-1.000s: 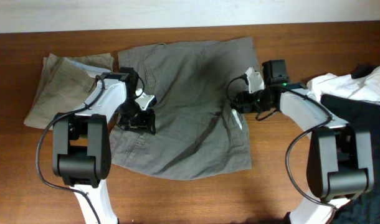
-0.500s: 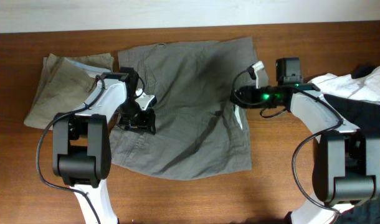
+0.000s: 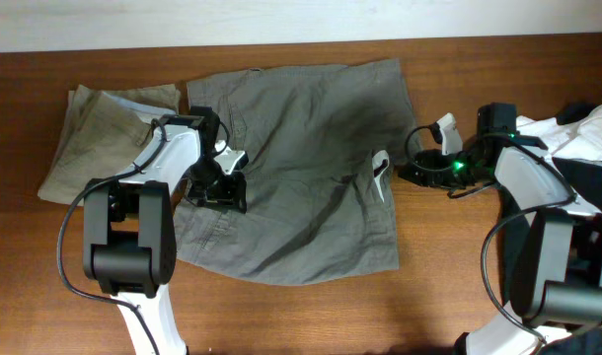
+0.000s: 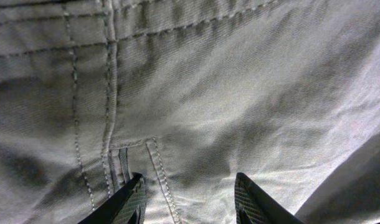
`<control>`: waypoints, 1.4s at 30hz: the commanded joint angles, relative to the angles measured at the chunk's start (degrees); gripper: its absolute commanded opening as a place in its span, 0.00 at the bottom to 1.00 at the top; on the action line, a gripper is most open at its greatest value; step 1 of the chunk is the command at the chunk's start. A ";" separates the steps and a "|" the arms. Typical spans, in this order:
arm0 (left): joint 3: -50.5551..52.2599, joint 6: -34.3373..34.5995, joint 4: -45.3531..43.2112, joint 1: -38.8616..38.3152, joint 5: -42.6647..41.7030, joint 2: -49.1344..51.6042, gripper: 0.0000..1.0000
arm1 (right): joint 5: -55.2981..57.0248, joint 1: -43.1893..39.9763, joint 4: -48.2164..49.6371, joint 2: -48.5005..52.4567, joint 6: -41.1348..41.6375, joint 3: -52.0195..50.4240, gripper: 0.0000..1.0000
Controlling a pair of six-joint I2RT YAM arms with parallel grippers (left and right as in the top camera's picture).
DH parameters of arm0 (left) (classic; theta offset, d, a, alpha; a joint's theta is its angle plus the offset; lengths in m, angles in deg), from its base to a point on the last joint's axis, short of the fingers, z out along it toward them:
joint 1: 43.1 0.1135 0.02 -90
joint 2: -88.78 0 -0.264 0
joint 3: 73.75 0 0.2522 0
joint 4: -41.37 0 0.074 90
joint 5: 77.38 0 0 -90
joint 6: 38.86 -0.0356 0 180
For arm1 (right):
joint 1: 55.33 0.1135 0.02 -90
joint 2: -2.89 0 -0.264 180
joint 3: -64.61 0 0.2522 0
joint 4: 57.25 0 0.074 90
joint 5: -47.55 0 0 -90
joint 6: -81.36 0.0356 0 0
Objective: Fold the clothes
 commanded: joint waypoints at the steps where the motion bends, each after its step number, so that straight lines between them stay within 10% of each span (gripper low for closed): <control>1: 2.21 -0.57 -1.49 -0.13 2.54 3.06 0.47 | 1.31 3.98 2.73 4.79 -0.26 -0.81 0.47; 5: 2.21 -0.57 -1.05 -0.13 2.54 3.06 0.47 | 4.83 9.62 7.96 8.81 3.48 -0.81 0.39; 8: 2.21 -0.57 -0.92 -0.13 2.54 3.06 0.47 | 6.91 8.79 6.10 8.09 5.16 -0.33 0.04; 15: 2.21 -0.57 -1.25 -0.13 2.56 3.06 0.47 | 28.76 1.46 -21.18 -1.14 14.40 3.96 0.04; 19: 2.21 -0.57 -1.20 -0.13 2.54 3.06 0.47 | 41.97 1.22 -28.76 -1.07 23.85 3.96 0.44; 35: 2.21 -0.57 -1.68 -0.13 2.54 3.06 0.47 | -0.46 1.22 -9.46 5.92 9.53 2.32 0.16; 42: 2.21 -0.57 -3.02 -0.13 2.51 3.06 0.47 | 7.82 0.04 -6.05 6.10 9.73 2.25 0.53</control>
